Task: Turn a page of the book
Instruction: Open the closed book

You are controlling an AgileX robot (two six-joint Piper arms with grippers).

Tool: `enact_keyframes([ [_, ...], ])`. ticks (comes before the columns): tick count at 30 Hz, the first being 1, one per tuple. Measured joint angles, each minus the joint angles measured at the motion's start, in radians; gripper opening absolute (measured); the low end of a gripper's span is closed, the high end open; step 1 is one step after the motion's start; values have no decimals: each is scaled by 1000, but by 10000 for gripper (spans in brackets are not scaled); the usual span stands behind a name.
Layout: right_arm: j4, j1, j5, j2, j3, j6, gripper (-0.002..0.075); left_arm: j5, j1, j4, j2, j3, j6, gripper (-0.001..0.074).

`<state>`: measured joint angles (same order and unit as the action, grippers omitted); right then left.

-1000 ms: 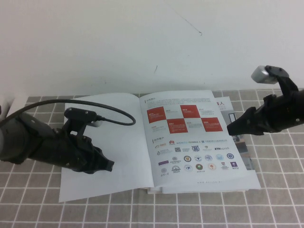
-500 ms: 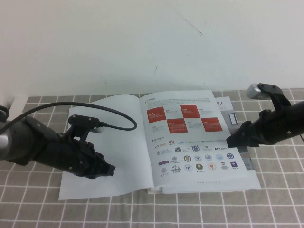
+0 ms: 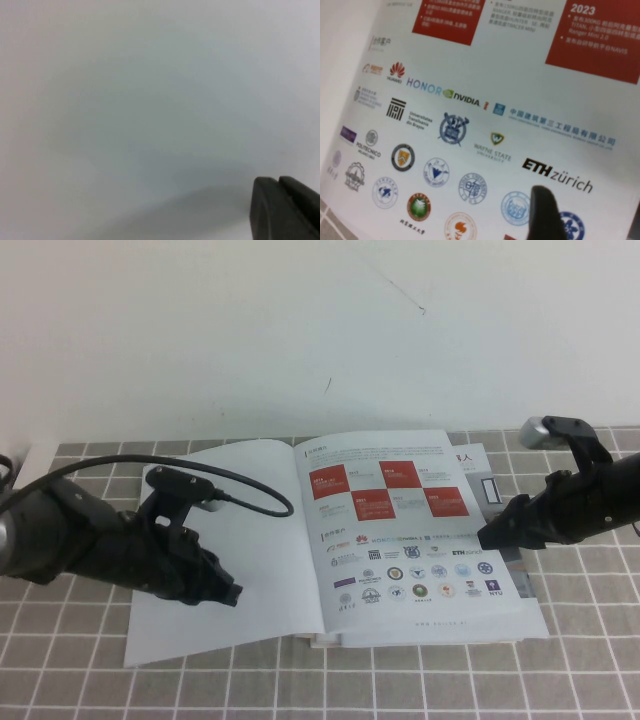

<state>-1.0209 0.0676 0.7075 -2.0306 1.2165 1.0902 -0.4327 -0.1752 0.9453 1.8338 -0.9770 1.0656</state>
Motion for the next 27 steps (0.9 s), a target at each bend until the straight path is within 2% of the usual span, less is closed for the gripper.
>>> enact_keyframes([
  [3,0,0,0,2,0,0,393,70,-53,-54,-97,0,18,-4],
  [8,-4,0,0,31,0,-4,393,231,-259,-176,-246,0,24,-4],
  [15,-16,0,-6,45,0,-17,395,470,-523,-249,-195,2,48,-4],
  [18,-19,0,-10,45,0,-22,395,571,-580,-187,-156,2,128,-4],
  [21,-19,0,-10,45,0,-22,395,619,-608,-54,-132,2,286,-4],
  [24,-19,0,-10,45,0,-23,395,630,-640,99,-125,2,509,9],
  [27,-24,0,-12,45,0,-23,395,637,-682,257,-123,2,748,57],
])
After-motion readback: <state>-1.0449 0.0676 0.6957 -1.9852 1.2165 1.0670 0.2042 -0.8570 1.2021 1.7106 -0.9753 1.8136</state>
